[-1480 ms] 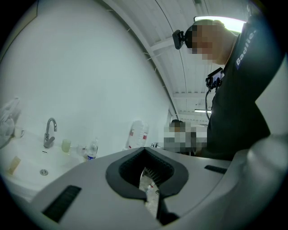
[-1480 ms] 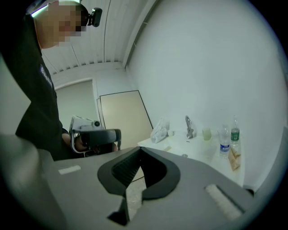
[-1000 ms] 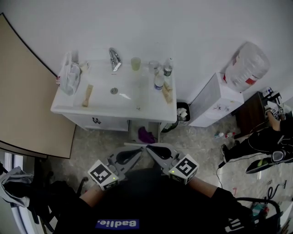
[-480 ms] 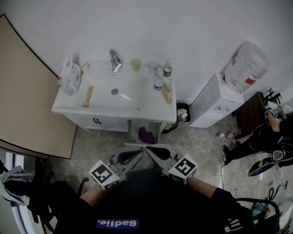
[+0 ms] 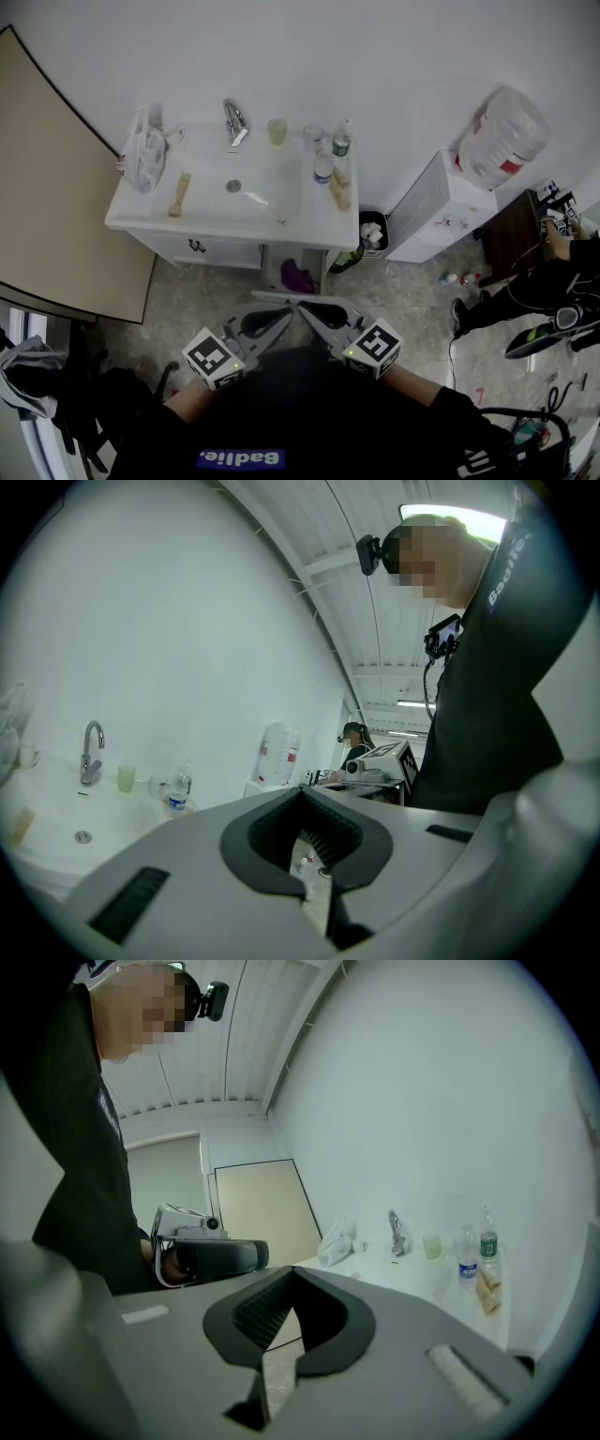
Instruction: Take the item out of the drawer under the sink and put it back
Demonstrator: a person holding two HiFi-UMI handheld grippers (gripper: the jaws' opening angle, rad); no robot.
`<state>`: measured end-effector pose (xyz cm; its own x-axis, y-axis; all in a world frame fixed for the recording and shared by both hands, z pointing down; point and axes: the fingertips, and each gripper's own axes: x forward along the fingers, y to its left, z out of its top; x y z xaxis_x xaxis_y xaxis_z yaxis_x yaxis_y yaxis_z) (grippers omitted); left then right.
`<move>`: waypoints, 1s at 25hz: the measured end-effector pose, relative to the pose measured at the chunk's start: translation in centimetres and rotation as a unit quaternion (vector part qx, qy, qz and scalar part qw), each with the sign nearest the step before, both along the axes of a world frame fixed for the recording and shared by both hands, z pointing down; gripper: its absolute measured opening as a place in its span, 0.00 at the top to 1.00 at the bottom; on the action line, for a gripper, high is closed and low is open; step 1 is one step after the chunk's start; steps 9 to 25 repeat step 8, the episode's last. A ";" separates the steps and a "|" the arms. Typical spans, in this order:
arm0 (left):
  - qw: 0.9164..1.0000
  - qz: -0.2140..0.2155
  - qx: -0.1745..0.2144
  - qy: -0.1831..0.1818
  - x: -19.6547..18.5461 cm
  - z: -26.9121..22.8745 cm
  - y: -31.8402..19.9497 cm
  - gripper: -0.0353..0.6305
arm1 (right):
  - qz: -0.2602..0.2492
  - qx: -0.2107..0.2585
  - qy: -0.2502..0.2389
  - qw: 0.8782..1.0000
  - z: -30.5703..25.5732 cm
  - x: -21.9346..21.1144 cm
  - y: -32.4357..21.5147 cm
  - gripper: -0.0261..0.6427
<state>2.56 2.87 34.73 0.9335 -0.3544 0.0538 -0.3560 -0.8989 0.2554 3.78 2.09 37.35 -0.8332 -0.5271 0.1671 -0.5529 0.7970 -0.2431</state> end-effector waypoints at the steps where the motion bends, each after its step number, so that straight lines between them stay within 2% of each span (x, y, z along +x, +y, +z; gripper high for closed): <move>1: 1.000 -0.002 0.003 -0.002 0.0 0.0 0.0 0.95 | 0.001 -0.001 -0.002 1.000 0.0 0.0 0.0 0.96; 5: 1.000 -0.006 0.001 -0.011 0.1 0.4 0.1 0.95 | 0.001 -0.002 -0.004 1.000 -0.1 0.2 0.1 0.96; 25: 1.000 -0.006 0.003 -0.011 0.2 0.5 0.1 0.95 | 0.000 -0.001 -0.002 1.000 0.0 0.4 0.2 0.96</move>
